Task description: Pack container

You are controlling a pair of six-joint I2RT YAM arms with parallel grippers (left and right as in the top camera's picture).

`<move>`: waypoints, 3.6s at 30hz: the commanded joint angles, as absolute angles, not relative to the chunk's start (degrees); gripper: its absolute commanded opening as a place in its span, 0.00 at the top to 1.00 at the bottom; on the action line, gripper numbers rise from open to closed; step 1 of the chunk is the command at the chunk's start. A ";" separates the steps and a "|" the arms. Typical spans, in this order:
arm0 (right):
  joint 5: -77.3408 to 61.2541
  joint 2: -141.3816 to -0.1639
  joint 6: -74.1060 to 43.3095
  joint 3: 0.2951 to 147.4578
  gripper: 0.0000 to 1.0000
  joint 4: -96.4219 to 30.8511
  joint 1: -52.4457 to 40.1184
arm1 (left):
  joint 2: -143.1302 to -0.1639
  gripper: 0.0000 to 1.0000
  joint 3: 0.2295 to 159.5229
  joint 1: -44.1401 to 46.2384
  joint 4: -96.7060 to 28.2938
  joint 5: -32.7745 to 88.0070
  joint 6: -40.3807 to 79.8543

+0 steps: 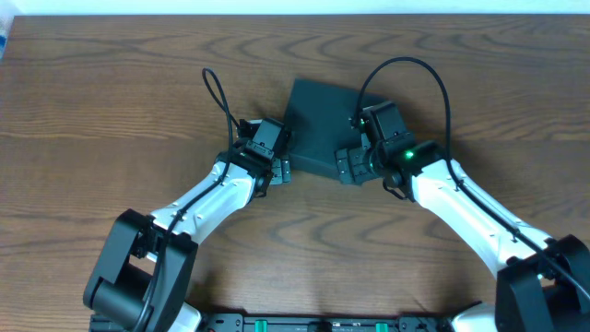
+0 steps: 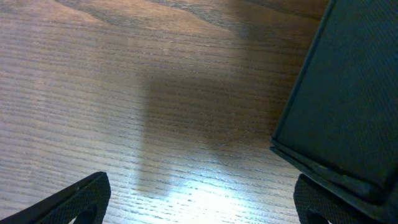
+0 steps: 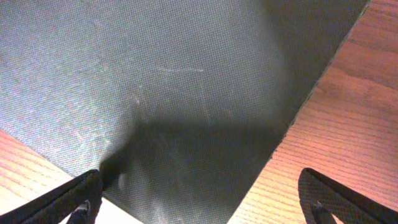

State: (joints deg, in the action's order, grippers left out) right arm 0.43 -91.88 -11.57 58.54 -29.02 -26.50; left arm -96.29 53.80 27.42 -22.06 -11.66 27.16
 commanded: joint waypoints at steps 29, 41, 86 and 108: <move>3.60 -92.38 -14.15 58.96 0.01 -30.06 -26.76 | -85.91 0.05 53.56 26.89 -20.36 -7.86 21.02; 7.60 -72.90 -19.42 59.99 0.01 -36.51 -20.78 | -86.30 0.04 60.01 19.86 -17.91 -7.42 17.91; 12.25 -100.44 -20.75 59.94 0.01 -15.81 -12.29 | -103.35 0.04 63.92 19.16 -24.16 -4.58 22.50; 12.67 -100.44 -20.73 59.94 0.01 -15.68 -12.29 | -100.92 0.05 63.92 19.09 -18.50 -7.66 20.56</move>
